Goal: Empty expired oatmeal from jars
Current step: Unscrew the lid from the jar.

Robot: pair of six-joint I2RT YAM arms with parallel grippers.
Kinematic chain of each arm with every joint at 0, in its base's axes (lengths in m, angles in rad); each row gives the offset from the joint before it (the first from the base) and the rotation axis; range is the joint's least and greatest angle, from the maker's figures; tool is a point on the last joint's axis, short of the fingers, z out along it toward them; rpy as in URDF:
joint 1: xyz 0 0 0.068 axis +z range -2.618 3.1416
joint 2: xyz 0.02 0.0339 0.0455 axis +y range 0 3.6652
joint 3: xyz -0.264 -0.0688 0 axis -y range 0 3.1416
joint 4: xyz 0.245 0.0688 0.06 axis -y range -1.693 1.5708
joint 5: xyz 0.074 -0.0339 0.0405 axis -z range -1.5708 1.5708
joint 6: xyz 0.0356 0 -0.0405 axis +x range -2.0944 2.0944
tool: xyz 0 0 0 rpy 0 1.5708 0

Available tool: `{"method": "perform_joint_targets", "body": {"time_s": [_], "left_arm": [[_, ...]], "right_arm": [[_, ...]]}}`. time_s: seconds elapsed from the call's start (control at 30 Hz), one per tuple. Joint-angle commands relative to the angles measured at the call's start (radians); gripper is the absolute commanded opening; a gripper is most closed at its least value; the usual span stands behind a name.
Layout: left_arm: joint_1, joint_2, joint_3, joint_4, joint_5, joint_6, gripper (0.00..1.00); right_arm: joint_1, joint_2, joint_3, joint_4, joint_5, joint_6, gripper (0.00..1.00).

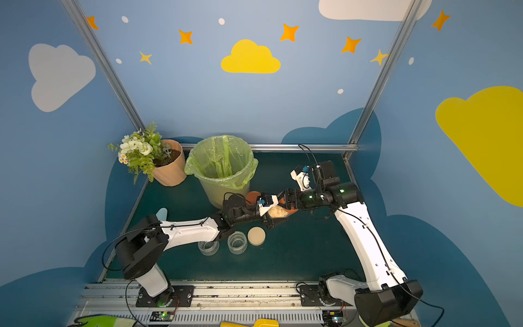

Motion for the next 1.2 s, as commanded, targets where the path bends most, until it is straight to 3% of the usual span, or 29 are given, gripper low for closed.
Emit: {"method": "perform_joint_targets", "body": {"time_s": [0.0,0.37,1.17], "left_arm": [[0.006,-0.008,-0.004,0.011,-0.028,-0.026,0.03],[0.006,-0.003,-0.025,0.037,-0.017,-0.039,0.03],[0.004,-0.002,-0.075,0.078,-0.016,-0.043,0.03]], "right_arm": [[0.041,-0.017,0.037,-0.05,-0.031,-0.042,0.89],[0.04,-0.04,0.073,0.006,-0.156,-0.075,0.89],[0.006,-0.078,0.132,-0.116,-0.152,-0.229,0.89]]}}
